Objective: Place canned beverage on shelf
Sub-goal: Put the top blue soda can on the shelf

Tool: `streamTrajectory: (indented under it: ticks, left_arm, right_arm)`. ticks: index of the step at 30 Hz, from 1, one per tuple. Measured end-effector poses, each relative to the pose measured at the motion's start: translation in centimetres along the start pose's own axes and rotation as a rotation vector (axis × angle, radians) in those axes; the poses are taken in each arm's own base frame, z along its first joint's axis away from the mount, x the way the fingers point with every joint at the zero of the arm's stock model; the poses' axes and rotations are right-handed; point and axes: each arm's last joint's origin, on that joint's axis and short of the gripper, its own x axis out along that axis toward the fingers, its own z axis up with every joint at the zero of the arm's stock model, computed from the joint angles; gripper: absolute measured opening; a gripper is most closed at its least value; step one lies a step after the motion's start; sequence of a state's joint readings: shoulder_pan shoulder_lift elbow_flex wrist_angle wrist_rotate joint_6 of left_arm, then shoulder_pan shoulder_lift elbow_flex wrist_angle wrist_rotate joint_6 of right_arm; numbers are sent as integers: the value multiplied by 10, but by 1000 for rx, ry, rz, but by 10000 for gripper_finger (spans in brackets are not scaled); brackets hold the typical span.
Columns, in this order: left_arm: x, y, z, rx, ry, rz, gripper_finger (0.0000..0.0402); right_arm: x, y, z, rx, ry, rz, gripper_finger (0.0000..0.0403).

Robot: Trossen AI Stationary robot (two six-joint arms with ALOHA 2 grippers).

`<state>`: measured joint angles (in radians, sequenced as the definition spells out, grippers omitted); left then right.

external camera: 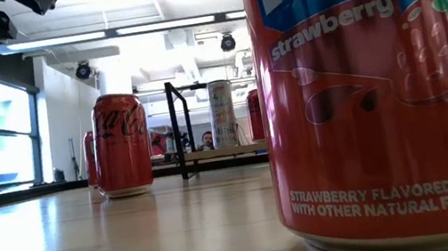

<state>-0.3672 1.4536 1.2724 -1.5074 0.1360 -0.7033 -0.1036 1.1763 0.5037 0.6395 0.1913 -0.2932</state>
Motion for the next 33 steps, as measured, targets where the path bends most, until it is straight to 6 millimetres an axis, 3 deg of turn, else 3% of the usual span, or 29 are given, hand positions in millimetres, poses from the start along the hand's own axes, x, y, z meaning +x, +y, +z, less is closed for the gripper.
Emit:
streamTrajectory:
  ticks: [10,22,33]
  left_arm:
    - [26,5,-2,17,90,13,312]
    - [27,1,2,79,39,-27,312]
    - [20,10,-7,71,1,6,312]
  right_arm:
    - [0,0,0,4,1,0,0]
    - [0,0,0,5,0,0,0]
    - [0,0,0,5,0,-2,0]
